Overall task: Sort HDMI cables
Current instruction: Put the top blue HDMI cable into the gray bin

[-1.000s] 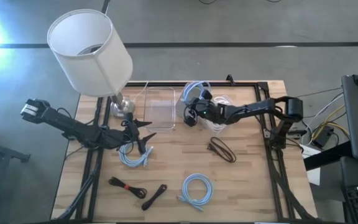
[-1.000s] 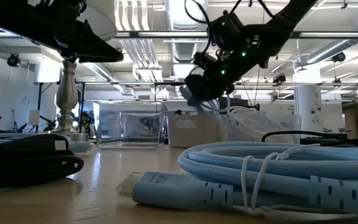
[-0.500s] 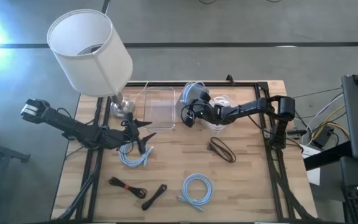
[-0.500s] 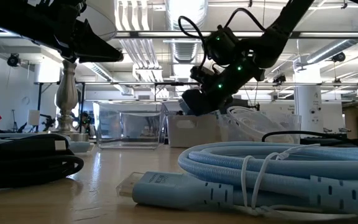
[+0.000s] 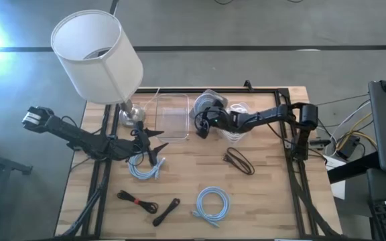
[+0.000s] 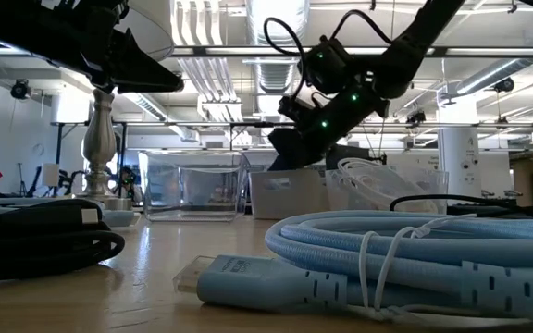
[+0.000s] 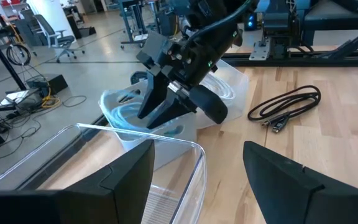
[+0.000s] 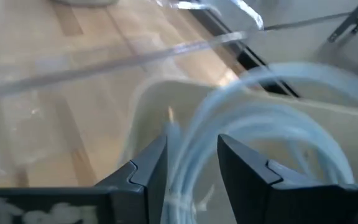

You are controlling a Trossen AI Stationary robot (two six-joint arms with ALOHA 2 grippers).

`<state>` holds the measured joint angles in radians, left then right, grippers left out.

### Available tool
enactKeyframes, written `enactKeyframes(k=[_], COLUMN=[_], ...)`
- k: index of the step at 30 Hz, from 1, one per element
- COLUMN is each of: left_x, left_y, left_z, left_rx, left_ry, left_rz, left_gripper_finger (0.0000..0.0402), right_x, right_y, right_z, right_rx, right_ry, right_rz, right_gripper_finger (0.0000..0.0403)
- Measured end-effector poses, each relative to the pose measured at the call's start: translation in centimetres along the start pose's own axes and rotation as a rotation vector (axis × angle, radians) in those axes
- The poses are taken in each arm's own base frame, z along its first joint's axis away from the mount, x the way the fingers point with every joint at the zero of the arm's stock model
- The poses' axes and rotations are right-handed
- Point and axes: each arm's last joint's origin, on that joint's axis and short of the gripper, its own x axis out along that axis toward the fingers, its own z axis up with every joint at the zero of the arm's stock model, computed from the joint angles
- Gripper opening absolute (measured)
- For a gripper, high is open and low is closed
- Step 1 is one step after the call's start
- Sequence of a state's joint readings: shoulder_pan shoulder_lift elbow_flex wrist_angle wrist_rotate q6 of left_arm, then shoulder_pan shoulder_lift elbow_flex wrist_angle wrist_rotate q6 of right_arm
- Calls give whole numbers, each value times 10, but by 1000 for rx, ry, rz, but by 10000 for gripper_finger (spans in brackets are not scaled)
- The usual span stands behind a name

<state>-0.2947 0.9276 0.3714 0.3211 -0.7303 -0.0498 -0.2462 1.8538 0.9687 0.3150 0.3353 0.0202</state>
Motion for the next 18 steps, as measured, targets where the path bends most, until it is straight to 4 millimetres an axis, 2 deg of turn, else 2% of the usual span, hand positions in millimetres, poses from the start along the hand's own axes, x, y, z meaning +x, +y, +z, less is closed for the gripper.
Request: enactKeyframes(k=[4, 10, 13, 18], left_x=[0, 0, -1, -9], left_y=[0, -4, -3, 3], left_z=[0, -2, 2, 11], left_rx=[-13, 18, 55, 42], left_ry=[0, 39, 143, 430], left_rz=[-4, -118, -112, -44], left_gripper_finger=[250, 250, 250, 250], right_x=[-2, -11, -15, -22], right_y=[0, 3, 7, 20], right_z=[13, 29, 34, 46], right_rx=[5, -19, -43, -66], right_ry=[-15, 33, 82, 94], right_rz=[2, 16, 25, 53], right_gripper_finger=[140, 132, 128, 122])
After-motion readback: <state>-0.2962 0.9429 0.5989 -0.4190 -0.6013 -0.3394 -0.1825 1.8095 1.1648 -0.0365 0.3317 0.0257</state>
